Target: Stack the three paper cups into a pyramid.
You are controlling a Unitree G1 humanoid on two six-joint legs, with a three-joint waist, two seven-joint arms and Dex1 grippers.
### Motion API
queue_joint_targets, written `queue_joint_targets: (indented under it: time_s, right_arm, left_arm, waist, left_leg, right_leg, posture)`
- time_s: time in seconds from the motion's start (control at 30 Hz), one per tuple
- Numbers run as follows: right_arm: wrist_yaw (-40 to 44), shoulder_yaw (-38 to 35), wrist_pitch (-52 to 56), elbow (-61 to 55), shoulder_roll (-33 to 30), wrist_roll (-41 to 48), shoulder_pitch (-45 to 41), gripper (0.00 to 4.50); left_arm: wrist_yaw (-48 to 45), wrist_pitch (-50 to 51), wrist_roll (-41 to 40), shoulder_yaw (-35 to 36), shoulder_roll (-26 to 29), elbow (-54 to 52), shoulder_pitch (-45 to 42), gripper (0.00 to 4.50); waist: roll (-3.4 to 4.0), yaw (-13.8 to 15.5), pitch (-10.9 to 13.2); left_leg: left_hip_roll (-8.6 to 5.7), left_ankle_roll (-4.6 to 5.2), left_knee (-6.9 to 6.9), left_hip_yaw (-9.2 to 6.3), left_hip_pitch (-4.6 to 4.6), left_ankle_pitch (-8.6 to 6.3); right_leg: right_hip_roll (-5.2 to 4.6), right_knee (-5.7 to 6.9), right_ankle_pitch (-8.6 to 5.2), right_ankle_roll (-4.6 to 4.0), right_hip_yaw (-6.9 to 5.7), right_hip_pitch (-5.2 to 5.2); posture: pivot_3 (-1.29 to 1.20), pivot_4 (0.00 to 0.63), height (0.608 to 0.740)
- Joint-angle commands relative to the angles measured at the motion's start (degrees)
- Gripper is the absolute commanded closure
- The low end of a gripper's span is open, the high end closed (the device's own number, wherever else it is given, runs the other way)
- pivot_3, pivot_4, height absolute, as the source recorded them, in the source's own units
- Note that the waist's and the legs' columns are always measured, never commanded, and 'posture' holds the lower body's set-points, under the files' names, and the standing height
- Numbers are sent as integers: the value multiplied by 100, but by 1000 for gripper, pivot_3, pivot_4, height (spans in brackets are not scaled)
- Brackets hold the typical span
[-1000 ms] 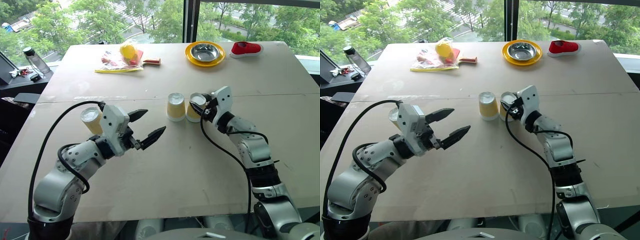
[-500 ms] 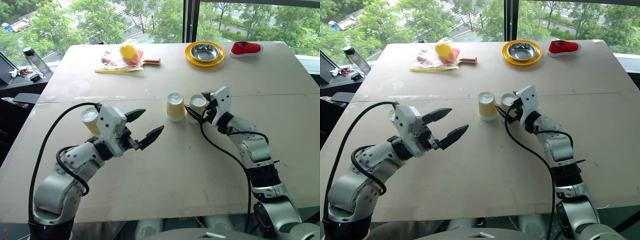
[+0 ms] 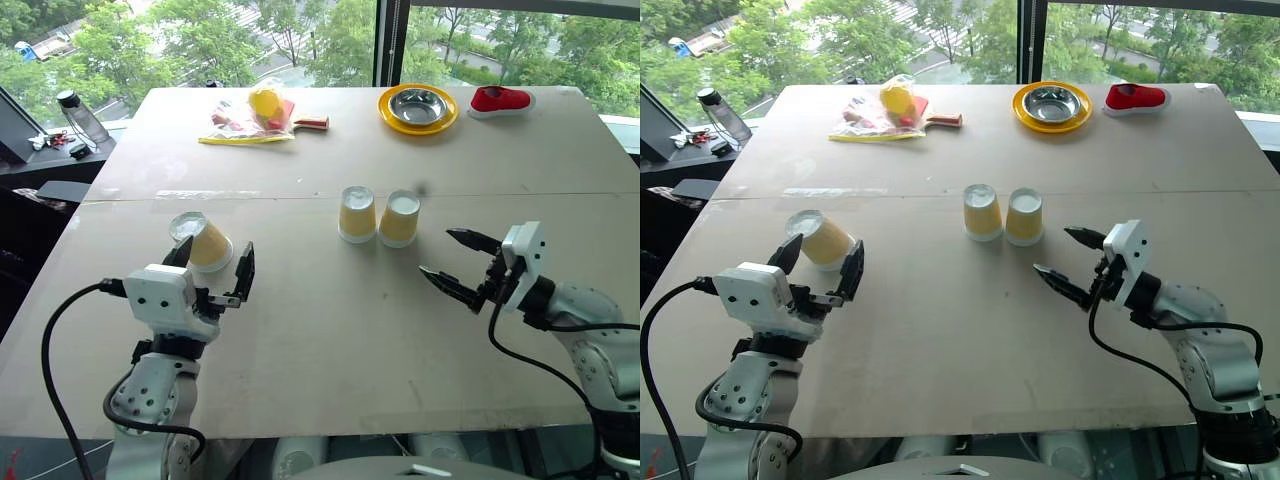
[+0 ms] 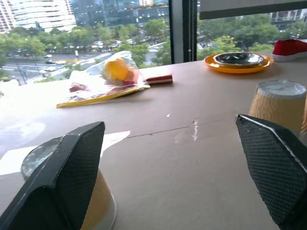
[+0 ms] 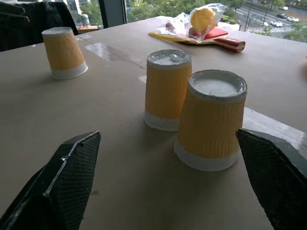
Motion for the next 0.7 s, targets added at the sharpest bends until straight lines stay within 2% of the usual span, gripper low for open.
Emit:
queue_joint_targets:
  time_s: [0.03,0.27,0.53,0.7]
  right_arm:
    - [752,-267,-170,-554,-135,850,322,27]
    - [1017,-197,-258,-608,-127,1188,326,27]
    - [811,-77,-233,-827,-36,1248,144,27]
    - [701,-41,-219,-867,-32,1226,80,27]
  left_arm:
    - [421,-198,196,272,-152,236,-90,0]
    - [557,-226,166,555,-45,747,-455,0]
    - [553,-286,71,639,128,1810,-1382,0]
    - [507,-505,144,574,166,2298,-1598,0]
  waist:
    - [-1,8,-1]
    - [-8,28,-5]
    - [-13,37,-7]
    - [-17,31,-10]
  left_leg:
    - [0,0,0,-4,5,0]
    - [-2,0,17,-11,2,0]
    - [-12,0,22,-21,3,0]
    - [-15,-1,24,-20,2,0]
  right_leg:
    - [2,0,0,0,-3,6]
    - [7,0,0,0,-10,14]
    - [7,3,0,0,-21,19]
    - [5,0,1,1,-19,20]
  posture:
    - [0,150,740]
    - [0,150,740]
    - [0,150,740]
    - [0,150,740]
